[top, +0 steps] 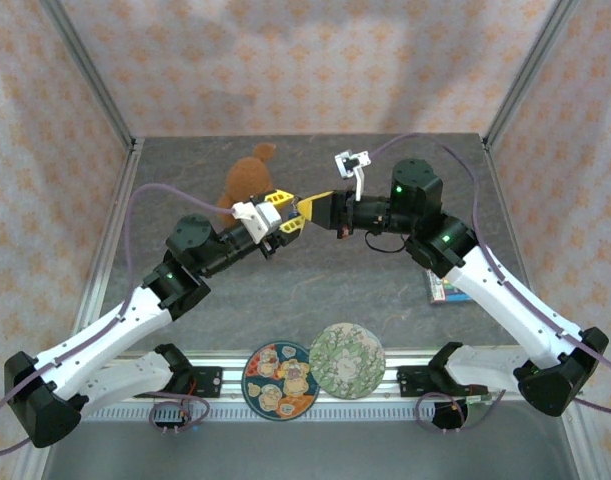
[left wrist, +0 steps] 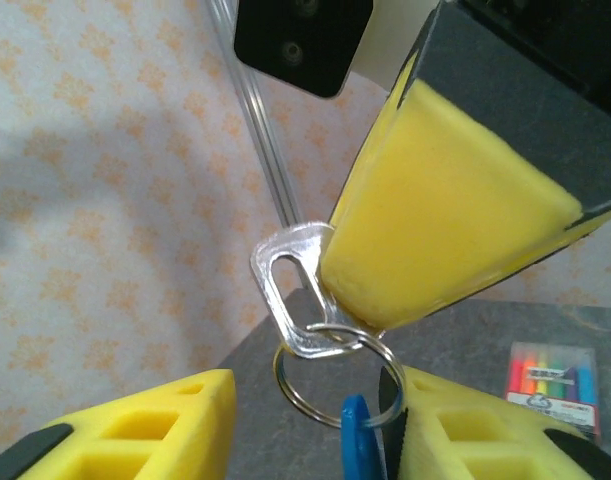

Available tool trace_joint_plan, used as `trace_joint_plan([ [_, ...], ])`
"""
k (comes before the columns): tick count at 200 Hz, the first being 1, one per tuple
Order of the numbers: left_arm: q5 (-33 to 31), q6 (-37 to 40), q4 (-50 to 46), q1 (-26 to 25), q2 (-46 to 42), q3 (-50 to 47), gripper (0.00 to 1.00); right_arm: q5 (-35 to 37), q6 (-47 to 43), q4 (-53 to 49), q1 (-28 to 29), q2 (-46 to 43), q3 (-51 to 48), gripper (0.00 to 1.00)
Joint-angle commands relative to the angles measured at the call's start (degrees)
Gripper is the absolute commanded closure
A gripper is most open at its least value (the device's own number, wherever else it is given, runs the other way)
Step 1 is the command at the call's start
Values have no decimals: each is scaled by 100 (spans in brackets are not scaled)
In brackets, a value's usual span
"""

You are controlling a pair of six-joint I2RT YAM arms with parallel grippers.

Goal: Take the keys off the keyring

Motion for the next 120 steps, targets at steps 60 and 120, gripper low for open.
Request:
trace_joint_plan([
  [60,-222,136,471,-138,24,-72,67,-91,57,338,-37,-204,-10,100],
  [120,-201,114,364,-138,-104,-73,83,-61,57,355,-46,-254,-52,100],
])
